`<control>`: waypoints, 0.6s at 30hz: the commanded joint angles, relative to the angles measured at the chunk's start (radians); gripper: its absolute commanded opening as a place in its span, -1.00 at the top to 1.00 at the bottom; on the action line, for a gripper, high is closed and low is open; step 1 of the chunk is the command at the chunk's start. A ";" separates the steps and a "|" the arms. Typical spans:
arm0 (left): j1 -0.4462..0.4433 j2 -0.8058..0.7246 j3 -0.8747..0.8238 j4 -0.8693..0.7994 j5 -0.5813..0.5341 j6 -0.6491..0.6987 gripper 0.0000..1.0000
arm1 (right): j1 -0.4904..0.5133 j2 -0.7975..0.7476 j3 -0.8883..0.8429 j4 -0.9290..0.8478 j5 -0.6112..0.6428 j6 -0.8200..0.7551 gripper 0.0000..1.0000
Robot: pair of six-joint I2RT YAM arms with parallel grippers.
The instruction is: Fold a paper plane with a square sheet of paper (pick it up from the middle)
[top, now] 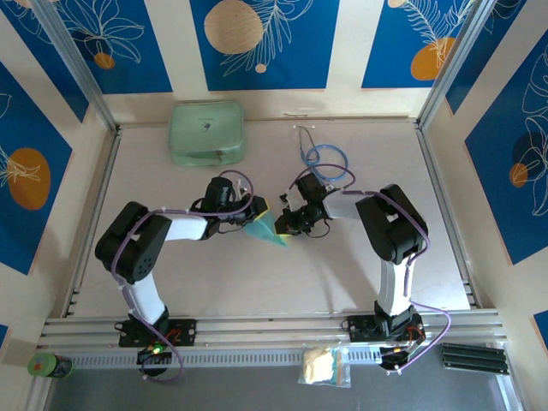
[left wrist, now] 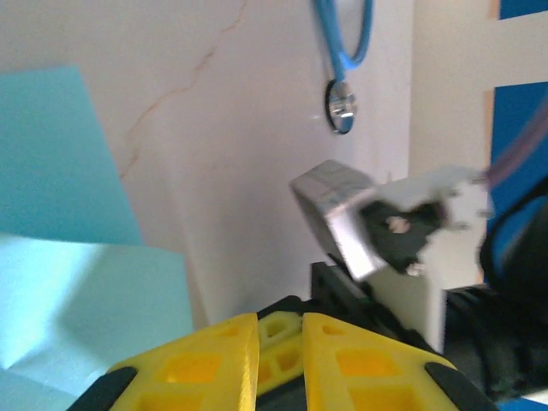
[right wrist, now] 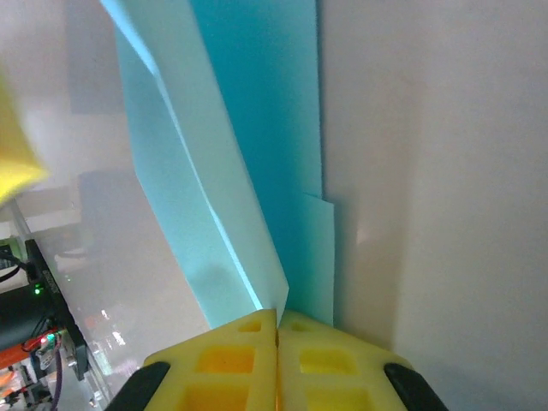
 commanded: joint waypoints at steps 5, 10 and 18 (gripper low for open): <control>0.011 -0.005 -0.059 -0.018 0.002 0.035 0.59 | -0.022 0.035 -0.023 0.012 -0.074 -0.004 0.85; 0.008 0.045 -0.058 0.041 0.024 0.009 0.60 | -0.028 0.046 -0.024 0.013 -0.084 0.006 0.86; 0.000 0.098 -0.024 0.060 0.044 0.005 0.61 | -0.030 0.053 -0.015 0.003 -0.081 0.009 0.85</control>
